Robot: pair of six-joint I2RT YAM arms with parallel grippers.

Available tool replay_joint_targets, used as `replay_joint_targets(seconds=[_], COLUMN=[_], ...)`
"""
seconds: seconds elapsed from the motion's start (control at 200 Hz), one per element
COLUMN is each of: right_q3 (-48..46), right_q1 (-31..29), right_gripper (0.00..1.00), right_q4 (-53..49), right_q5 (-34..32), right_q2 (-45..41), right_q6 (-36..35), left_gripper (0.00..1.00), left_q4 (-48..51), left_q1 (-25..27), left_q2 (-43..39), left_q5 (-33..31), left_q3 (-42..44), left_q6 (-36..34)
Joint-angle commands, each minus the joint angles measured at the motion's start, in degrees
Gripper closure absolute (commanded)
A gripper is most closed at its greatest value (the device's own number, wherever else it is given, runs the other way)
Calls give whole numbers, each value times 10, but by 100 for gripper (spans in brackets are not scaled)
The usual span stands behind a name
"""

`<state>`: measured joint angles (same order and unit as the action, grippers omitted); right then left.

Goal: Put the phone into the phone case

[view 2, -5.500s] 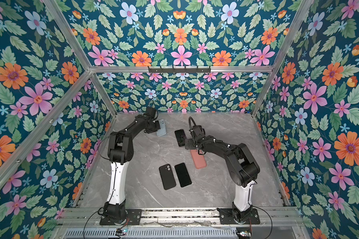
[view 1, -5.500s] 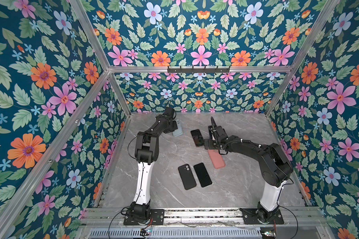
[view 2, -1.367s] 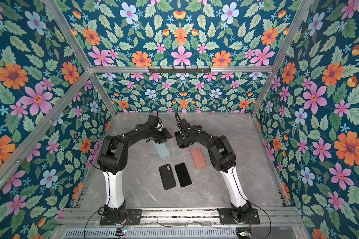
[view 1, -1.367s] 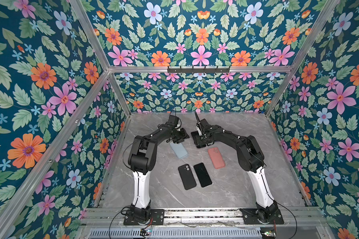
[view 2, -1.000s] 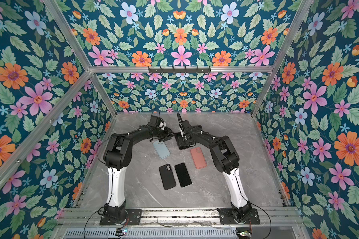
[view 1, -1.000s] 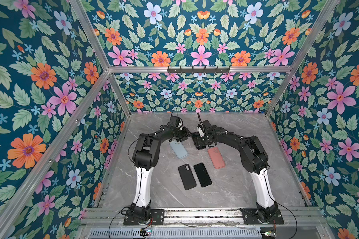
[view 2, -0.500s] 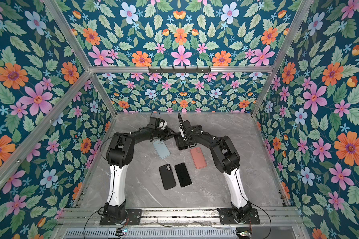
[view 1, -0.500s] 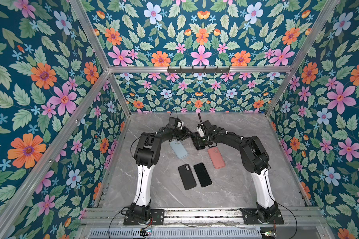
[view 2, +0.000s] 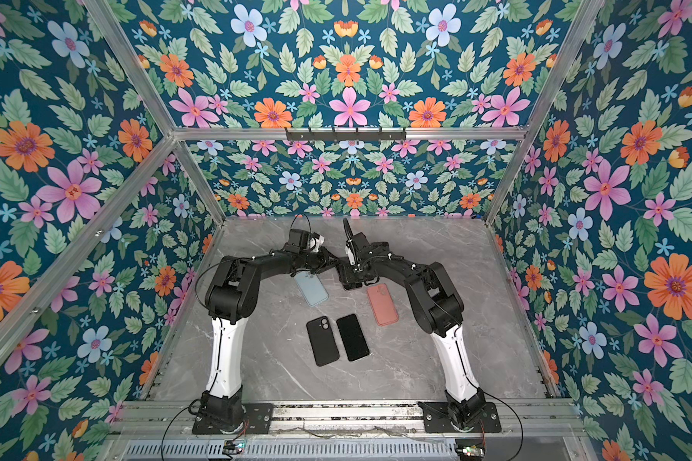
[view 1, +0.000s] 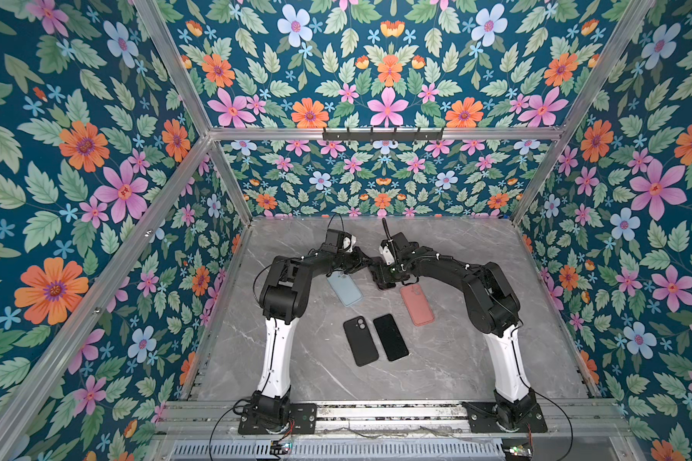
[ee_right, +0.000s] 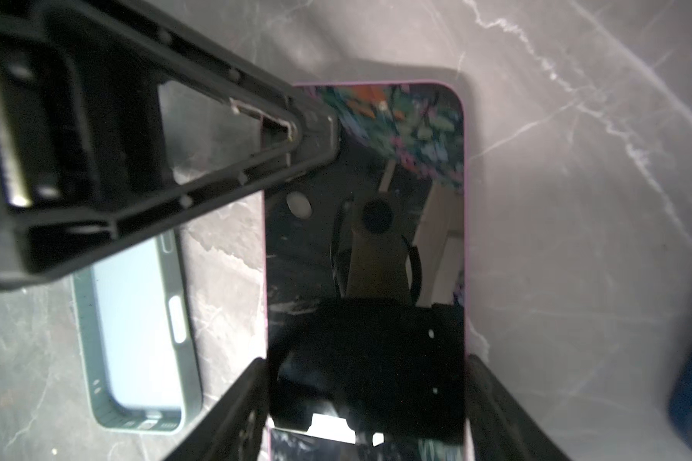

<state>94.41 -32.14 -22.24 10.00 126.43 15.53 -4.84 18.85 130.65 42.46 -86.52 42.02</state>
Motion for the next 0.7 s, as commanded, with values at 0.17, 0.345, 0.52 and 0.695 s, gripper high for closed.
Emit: replay_joint_targets(seconds=[0.17, 0.345, 0.52, 0.695], right_q3=[-8, -6, -19, -49], right_q1=[-1, 0, 1, 2], right_gripper=[41, 32, 17, 12], right_q4=[-33, -42, -50, -50], right_q5=[2, -6, -36, -67], right_q2=[-5, -12, -45, -99], right_q6=[10, 9, 5, 27], left_gripper=[87, 91, 93, 94], left_q4=[-12, -20, -42, -59], left_q1=[1, 0, 0, 1], left_q2=[-4, -12, -21, -39], left_q5=[-8, -10, -3, -4], left_q3=[11, 21, 32, 43], left_q6=[3, 6, 24, 38])
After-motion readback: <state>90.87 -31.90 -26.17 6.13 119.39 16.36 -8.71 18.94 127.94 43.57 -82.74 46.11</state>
